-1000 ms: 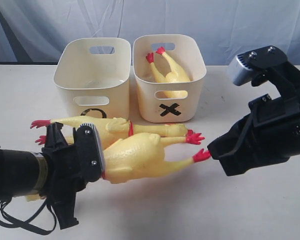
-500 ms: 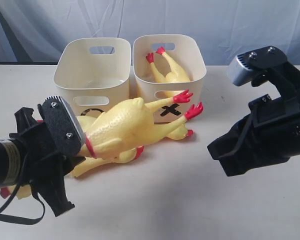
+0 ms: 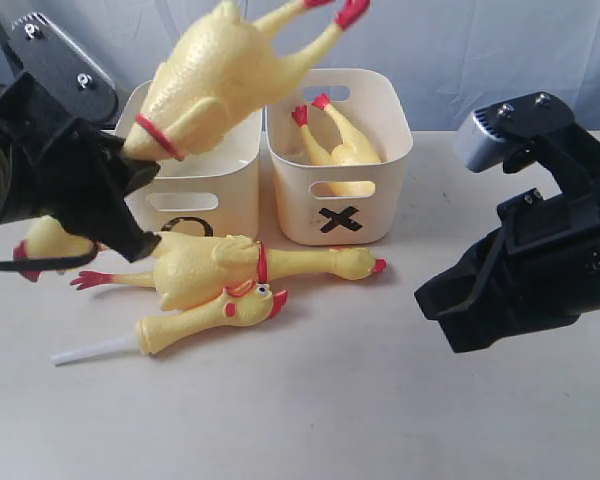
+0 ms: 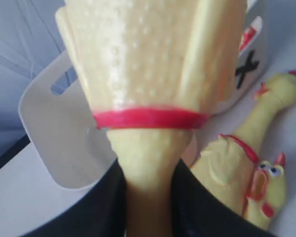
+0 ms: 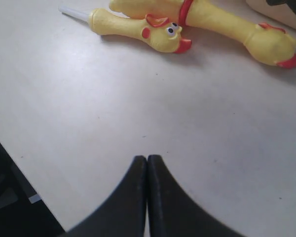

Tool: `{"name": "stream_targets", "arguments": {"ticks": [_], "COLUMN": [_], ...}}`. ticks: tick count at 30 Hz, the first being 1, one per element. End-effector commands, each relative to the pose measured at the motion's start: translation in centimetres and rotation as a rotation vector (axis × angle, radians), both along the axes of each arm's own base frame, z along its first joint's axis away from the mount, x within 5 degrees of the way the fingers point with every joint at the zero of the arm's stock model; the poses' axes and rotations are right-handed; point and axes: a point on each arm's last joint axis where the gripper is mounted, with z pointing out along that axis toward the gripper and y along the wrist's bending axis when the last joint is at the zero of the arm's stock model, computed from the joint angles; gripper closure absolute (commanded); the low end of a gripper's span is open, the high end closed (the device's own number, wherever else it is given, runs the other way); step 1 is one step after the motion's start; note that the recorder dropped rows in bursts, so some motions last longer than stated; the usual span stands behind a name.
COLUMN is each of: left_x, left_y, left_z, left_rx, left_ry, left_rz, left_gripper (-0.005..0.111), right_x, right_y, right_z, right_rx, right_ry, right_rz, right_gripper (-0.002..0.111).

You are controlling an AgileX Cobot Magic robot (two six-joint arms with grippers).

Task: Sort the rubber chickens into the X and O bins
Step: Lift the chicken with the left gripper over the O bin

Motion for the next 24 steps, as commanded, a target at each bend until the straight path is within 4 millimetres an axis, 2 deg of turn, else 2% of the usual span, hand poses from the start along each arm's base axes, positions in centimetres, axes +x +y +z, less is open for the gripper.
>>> {"name": "stream_targets", "arguments": {"ticks": [1,4,5,7,12,24], "left_x": [2.6,4.2,5.1,6.3,8.2,13.6], "left_y": [0.4,0.6,1.2,2.3,2.8,1.1], "left_z": [0.6,0.6,0.7,0.5,0.7,-1.3], "left_rx": [-0.167,-0.316,-0.431,-0.514,-0.577,-0.598], "left_ry": [-0.07,-0.138,-0.159,-0.204,-0.406,-0.445], "left_rz": [0.027,0.034,0.091,0.168,0.219,0.217], "left_gripper": [0.107,0.107,0.107,0.107,0.107,0.107], "right_x": [-0.1,-0.1,-0.1,-0.1,-0.1,-0.1], "right_y": [-0.1,-0.1,-0.1,-0.1,-0.1,-0.1], "right_z": [0.0,0.0,0.0,0.0,0.1,0.1], "right_rx": [0.006,0.006,0.006,0.006,0.009,0.009], "right_ry": [0.0,0.0,0.0,0.0,-0.004,-0.004], "right_rz": [-0.001,-0.001,-0.001,-0.001,-0.005,-0.005], "right_gripper": [0.109,0.109,0.109,0.109,0.109,0.109]}}
